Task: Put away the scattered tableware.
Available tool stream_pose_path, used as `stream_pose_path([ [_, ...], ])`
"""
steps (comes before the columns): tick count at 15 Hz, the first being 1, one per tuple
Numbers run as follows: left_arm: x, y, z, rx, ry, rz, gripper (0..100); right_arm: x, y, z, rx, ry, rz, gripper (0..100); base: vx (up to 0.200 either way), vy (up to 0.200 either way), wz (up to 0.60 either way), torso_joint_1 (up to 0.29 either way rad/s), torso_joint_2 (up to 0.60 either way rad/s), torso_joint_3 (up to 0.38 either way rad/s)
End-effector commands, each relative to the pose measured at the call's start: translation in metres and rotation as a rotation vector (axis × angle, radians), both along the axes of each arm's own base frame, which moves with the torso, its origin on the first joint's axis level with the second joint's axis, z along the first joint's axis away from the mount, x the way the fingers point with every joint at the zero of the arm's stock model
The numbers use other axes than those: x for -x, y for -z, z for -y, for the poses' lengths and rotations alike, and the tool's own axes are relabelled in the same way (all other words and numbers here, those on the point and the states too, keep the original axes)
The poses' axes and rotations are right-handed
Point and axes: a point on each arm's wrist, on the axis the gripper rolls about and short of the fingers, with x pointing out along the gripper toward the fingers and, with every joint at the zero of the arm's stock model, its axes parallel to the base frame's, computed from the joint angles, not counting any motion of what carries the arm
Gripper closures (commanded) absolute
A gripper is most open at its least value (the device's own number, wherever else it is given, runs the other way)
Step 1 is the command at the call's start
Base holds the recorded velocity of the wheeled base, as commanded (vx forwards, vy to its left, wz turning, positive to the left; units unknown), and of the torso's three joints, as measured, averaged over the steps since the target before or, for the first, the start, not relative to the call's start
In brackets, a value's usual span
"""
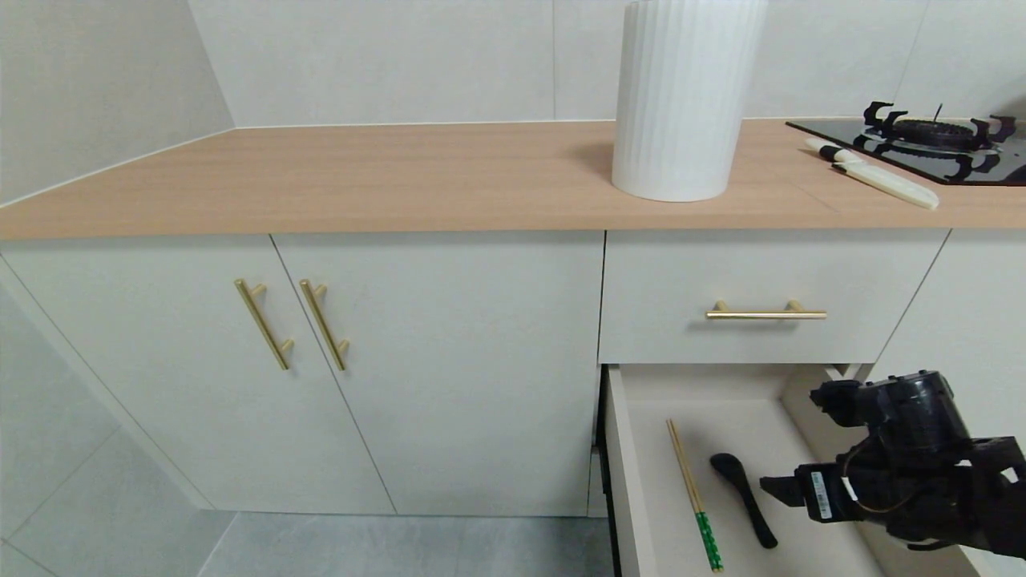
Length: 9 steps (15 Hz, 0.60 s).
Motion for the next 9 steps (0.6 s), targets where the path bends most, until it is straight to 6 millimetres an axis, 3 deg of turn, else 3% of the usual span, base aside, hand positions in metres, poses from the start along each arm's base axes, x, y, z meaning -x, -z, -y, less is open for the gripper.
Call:
stream_pose_path([
  [1, 0.000, 0.000, 0.000, 0.004, 0.000, 0.000, 0, 0.023, -0.042, 0.002, -0.049, -0.005, 0.099, 0, 0.000, 0.000, 0.00, 0.000, 0.00, 0.000],
  [7, 0.000, 0.000, 0.000, 0.004, -0.002, 0.000, 0, 0.064, -0.064, 0.012, -0.051, -0.018, 0.073, 0, 0.000, 0.000, 0.00, 0.000, 0.00, 0.000],
  [9, 0.000, 0.000, 0.000, 0.004, 0.000, 0.000, 0, 0.080, -0.068, 0.013, -0.043, -0.043, 0.045, 0, -0.200, 0.000, 0.00, 0.002, 0.00, 0.002],
])
